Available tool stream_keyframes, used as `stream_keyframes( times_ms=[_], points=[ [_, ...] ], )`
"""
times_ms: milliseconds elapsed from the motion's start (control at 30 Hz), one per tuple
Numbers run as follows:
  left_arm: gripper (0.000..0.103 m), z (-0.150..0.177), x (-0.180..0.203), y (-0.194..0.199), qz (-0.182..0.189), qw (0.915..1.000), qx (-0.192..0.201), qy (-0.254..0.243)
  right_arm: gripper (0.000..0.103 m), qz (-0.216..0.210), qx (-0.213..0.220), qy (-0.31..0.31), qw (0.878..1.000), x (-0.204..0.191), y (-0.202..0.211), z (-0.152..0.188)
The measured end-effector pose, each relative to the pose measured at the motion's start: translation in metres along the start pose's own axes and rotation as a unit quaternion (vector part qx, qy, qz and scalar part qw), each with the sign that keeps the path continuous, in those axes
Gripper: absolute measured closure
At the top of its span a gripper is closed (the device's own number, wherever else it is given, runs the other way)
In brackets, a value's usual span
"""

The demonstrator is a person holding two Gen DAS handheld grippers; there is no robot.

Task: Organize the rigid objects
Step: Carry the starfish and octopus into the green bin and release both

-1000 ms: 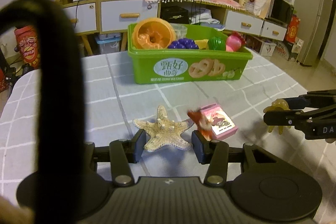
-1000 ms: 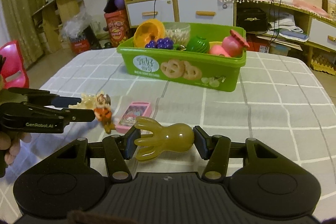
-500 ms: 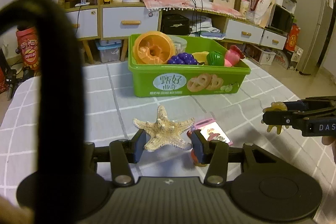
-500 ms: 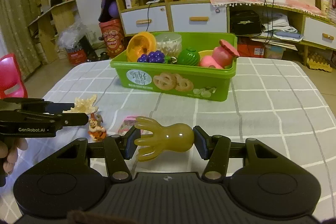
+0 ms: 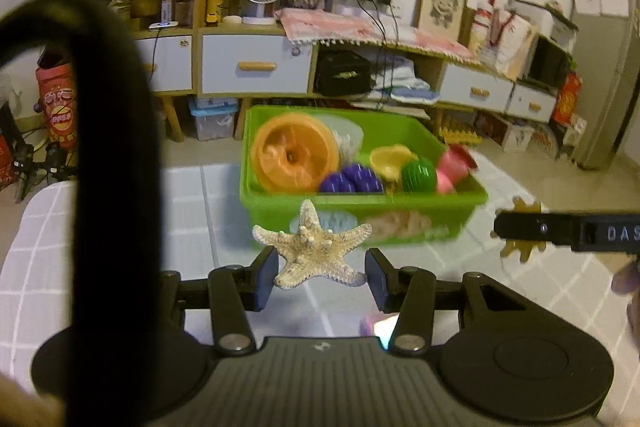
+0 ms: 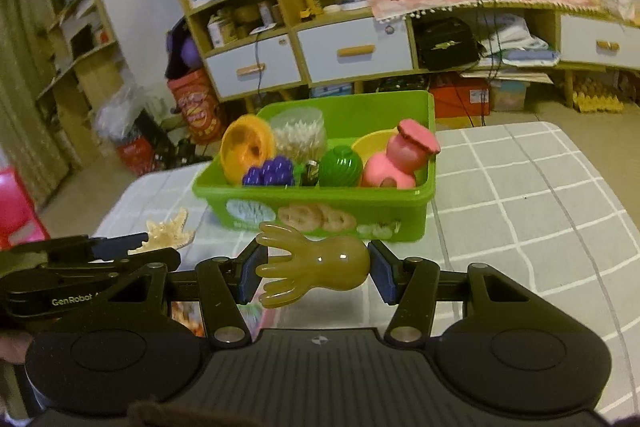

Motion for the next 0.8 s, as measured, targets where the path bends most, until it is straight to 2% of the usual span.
stream_keyframes(
  times_ms=[100, 267, 800],
  points=[
    [0.077, -0.018, -0.005, -0.012, -0.006, 0.9999, 0.008, 0.007, 0.044, -0.004, 0.002, -0.012, 1.0, 0.0, -0.007, -0.017],
    [0.077, -0.036, -0.012, -0.033, -0.007, 0.9998, 0.013, 0.013, 0.044, 0.009, 0.009, 0.009, 1.0, 0.002, -0.022, -0.039],
    [0.077, -0.043, -0.027, -0.085, 0.001, 0.9999, 0.009, 0.006, 0.044, 0.033, 0.013, -0.026, 0.999, 0.025, -0.094, -0.086]
  ],
)
Point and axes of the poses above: each gripper's, at about its wrist camera, not at the fingertips, and y roughly against the way its jaws point, x to its right, z to its underside, the point moved 7 cm from there along -y, roughly the way its jaws point, and after that the axes turned 6 degrees about z, right-handed, at the moved point
